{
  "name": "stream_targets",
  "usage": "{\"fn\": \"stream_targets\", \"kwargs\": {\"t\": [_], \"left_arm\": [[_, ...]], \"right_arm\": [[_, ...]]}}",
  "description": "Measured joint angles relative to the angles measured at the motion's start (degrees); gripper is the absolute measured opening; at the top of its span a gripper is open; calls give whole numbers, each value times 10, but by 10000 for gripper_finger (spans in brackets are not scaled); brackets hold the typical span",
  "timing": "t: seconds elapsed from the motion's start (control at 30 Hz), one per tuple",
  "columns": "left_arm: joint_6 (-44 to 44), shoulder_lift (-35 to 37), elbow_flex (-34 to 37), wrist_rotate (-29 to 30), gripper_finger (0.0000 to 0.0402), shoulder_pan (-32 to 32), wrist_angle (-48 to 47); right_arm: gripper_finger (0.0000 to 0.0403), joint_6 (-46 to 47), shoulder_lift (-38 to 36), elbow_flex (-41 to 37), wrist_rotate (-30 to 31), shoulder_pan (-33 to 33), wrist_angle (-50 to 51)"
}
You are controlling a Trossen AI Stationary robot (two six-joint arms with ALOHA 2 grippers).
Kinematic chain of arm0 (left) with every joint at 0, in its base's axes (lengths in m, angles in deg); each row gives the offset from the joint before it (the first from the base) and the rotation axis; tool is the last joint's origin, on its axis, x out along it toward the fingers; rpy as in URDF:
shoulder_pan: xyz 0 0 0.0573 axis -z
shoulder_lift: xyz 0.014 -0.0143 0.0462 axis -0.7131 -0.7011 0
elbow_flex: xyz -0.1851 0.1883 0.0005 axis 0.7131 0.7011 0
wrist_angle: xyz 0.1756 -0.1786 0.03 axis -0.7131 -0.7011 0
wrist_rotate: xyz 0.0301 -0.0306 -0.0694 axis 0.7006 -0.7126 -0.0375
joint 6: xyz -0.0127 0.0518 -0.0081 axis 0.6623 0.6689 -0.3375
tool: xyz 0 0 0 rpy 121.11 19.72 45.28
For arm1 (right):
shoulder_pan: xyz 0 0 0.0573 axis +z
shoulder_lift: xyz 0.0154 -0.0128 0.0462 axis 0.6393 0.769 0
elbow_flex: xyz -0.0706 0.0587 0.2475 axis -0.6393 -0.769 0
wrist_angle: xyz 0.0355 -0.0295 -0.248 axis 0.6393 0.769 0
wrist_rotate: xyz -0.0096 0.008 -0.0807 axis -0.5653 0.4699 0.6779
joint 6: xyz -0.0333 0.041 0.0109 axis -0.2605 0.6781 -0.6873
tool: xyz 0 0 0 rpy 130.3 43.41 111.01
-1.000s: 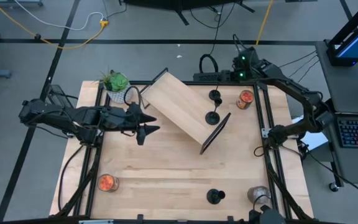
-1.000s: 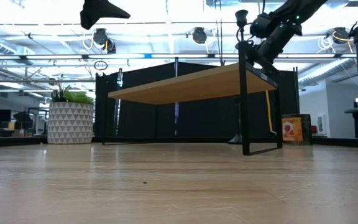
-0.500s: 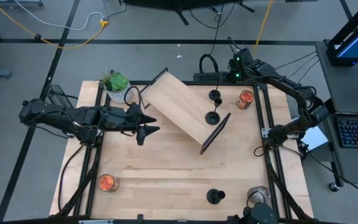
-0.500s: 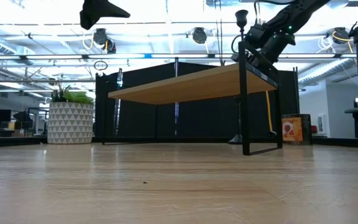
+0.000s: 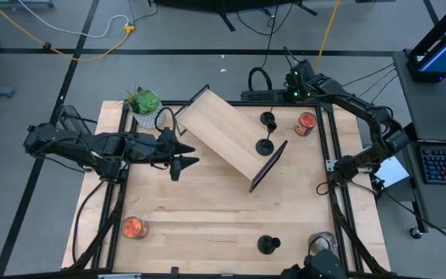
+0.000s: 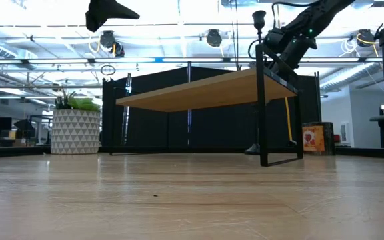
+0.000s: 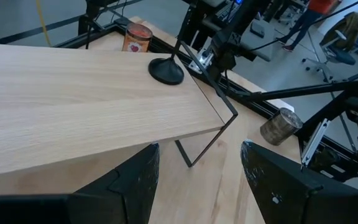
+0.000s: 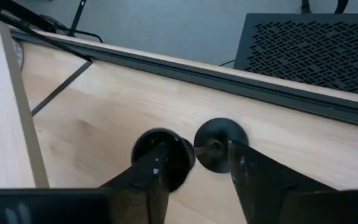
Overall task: Pick & Place candle stick holders
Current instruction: Put the top black candlestick on the shelf
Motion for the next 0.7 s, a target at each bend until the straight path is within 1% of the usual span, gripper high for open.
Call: {"fn": "stream_targets", "kwargs": {"t": [0.1,0.27,0.37,0.7], "left_arm": [[0,0,0,0,234,0,0],[0,0,0,0,234,0,0],[0,0,0,0,234,0,0],[0,0,0,0,234,0,-1]], "right_arm": [[109,-5,5,0,-2,0,2],[43,-10,13,1,-2,1,-10],[13,-9,12,1,-2,1,-19],[5,-6,12,1,10,0,-17]]}}
